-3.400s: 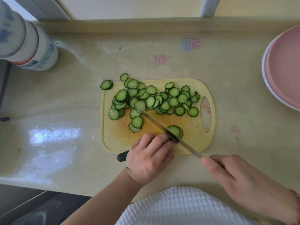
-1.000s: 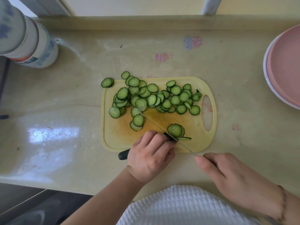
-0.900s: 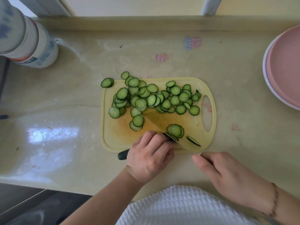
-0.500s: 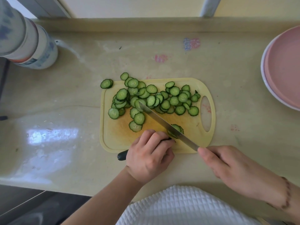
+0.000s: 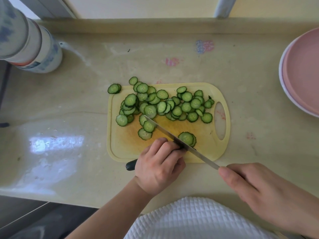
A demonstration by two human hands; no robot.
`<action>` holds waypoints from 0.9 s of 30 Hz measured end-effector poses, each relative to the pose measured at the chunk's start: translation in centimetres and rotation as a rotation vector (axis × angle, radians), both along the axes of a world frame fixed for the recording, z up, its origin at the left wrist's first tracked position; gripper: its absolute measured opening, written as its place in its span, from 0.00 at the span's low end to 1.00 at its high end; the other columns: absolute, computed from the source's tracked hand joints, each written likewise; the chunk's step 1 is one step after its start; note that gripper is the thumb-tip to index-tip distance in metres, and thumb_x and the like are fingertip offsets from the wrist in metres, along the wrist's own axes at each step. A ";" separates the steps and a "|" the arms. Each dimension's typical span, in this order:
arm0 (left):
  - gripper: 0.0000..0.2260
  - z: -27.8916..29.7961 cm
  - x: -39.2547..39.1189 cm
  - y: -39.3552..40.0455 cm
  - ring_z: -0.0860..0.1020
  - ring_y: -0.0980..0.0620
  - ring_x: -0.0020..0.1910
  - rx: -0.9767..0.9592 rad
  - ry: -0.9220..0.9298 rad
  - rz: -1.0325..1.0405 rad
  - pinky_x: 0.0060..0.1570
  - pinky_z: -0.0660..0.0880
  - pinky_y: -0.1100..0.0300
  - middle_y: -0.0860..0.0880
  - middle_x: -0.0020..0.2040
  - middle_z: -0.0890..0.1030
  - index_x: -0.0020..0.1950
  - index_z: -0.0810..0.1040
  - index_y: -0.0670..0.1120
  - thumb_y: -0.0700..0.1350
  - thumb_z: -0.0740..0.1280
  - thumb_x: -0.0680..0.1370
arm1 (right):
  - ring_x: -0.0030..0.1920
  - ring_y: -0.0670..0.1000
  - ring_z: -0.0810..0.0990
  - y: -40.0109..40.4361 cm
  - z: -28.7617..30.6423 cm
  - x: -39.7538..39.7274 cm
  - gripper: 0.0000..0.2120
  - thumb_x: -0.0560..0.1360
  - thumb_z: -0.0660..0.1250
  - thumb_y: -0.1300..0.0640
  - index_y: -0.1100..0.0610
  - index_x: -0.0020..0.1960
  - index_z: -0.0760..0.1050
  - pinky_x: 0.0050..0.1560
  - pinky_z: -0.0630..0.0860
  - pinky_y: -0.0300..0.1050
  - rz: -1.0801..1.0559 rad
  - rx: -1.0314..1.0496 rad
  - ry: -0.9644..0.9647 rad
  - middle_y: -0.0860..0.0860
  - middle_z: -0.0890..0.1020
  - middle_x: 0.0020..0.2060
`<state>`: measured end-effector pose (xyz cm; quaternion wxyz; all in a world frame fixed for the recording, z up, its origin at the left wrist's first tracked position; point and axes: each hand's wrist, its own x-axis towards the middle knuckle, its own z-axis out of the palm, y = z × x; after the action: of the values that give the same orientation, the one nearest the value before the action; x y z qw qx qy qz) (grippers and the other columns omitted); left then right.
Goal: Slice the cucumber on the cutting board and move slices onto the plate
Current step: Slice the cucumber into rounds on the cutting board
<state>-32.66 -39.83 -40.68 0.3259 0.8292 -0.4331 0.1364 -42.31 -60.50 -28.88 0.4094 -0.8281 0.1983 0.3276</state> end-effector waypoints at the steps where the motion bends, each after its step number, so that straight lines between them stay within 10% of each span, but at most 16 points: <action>1: 0.10 0.0 0.0 0.0 0.81 0.45 0.42 -0.001 0.002 0.000 0.36 0.77 0.54 0.48 0.42 0.82 0.49 0.78 0.46 0.35 0.73 0.72 | 0.26 0.44 0.63 -0.1 0.2 0.0 0.36 0.69 0.44 0.22 0.57 0.37 0.62 0.32 0.66 0.51 -0.002 0.001 -0.001 0.48 0.65 0.24; 27: 0.09 0.0 0.0 0.1 0.82 0.44 0.44 0.018 -0.026 0.002 0.36 0.78 0.53 0.49 0.45 0.83 0.50 0.78 0.46 0.36 0.72 0.73 | 0.24 0.44 0.65 0.2 0.0 -0.6 0.36 0.68 0.41 0.20 0.52 0.36 0.66 0.32 0.68 0.50 0.016 -0.053 -0.066 0.47 0.67 0.23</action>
<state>-32.64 -39.68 -40.71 0.3128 0.8306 -0.4379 0.1434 -42.94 -60.35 -28.85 0.3910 -0.8506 0.1865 0.2980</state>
